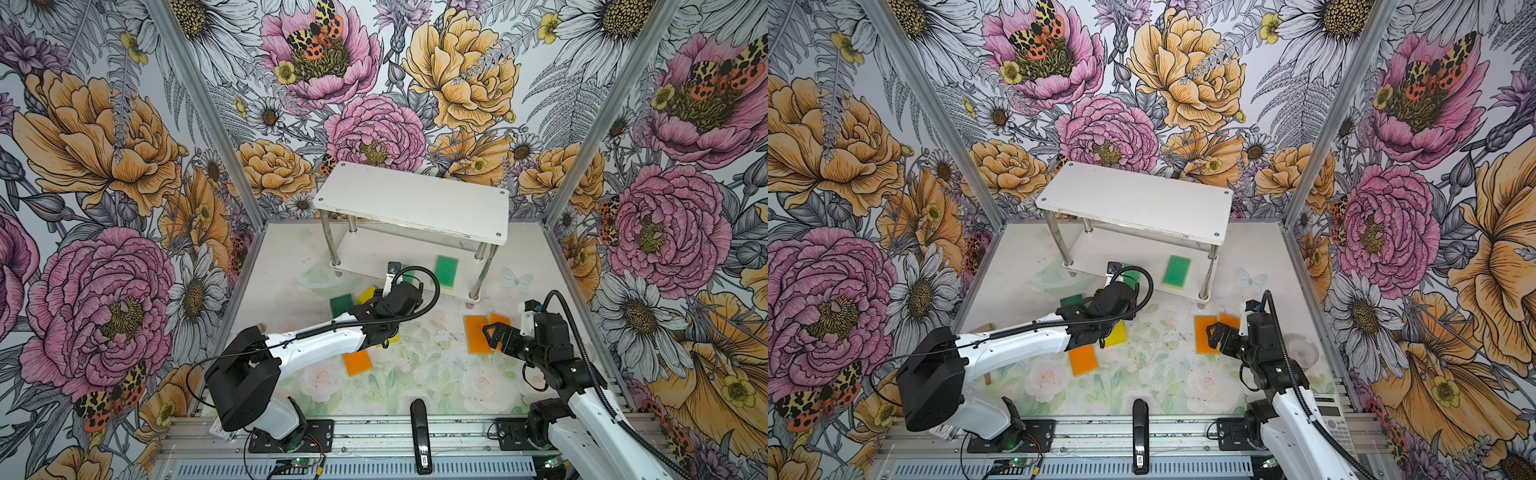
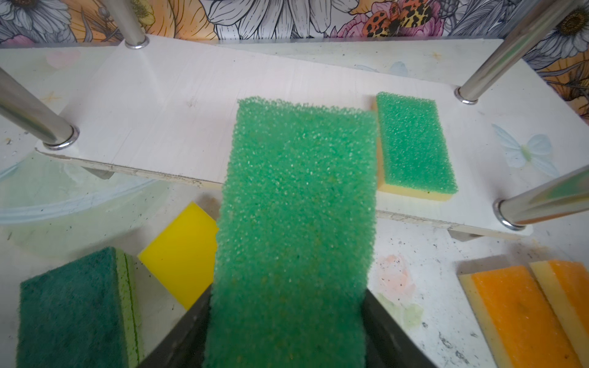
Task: Place and organize the cleaning sponges onto the shelf
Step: 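Carry the second green sponge with the left gripper over the shelf top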
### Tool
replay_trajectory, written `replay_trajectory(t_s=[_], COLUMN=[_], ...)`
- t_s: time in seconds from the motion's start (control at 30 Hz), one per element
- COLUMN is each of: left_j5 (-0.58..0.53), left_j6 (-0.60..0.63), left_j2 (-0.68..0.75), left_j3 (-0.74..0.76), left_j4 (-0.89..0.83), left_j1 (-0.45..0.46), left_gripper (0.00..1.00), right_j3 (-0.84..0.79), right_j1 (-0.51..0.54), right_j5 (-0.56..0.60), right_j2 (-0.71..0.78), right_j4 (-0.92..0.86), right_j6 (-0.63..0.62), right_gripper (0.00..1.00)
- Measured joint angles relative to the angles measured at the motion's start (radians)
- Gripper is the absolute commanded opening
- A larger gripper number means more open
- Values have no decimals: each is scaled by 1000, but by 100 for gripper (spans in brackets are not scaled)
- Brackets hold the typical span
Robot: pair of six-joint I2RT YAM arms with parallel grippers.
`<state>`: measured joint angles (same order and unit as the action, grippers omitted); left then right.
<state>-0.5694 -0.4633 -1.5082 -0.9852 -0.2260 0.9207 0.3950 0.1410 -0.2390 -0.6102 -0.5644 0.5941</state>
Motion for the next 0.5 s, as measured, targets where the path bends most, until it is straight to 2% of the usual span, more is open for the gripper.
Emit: replay_trajectory(t_s=[0.23,0.5], left_j5=[62,86], left_j6=[78,79], left_j2=[-79,-201], left_j3=[-86,-176], left_j4=[55,58], left_j1=[-50,-82], left_gripper=[64,64], right_j3=[0,0], right_j1=[0,0], right_j5=[1,3], right_j2=[-8,-14], right_j4=[0,0], right_j6=[0,0], right_gripper=[100,100])
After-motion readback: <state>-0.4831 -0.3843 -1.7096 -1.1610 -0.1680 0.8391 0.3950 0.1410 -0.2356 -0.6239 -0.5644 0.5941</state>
